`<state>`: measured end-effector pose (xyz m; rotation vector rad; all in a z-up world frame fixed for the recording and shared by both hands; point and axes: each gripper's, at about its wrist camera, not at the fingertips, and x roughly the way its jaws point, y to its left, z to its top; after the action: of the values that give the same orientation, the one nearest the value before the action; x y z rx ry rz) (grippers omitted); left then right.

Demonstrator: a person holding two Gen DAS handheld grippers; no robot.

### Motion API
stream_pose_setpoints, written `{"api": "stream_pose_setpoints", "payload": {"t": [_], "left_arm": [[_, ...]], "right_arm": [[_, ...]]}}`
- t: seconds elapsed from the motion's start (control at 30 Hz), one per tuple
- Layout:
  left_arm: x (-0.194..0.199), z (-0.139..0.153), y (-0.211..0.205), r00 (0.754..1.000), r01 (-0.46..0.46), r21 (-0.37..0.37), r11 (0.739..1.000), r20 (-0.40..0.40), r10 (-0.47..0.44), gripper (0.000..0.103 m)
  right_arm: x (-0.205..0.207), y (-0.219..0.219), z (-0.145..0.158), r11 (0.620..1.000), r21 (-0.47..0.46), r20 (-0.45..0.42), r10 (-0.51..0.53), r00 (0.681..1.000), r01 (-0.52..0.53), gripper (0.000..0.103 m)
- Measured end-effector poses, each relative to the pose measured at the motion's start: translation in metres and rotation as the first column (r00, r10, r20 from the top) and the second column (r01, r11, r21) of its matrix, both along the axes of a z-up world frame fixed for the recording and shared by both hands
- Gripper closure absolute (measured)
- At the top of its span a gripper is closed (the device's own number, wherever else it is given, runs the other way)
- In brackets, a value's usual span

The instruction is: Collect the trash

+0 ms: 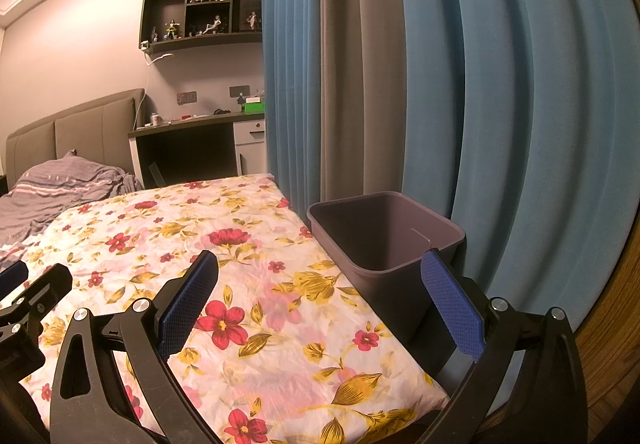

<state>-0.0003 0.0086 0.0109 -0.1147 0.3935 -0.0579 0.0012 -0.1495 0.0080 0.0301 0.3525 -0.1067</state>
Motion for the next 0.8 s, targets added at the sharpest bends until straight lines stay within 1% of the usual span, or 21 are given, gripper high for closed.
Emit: {"api": "stream_pose_setpoints", "payload": {"t": [0.8], "left_arm": [[0.0002, -0.0007, 0.0015, 1.000, 0.003, -0.001, 1.000, 0.002, -0.003, 0.006]], "right_arm": [[0.0006, -0.0012, -0.0003, 1.000, 0.003, 0.001, -0.001, 1.000, 0.001, 0.006]]}}
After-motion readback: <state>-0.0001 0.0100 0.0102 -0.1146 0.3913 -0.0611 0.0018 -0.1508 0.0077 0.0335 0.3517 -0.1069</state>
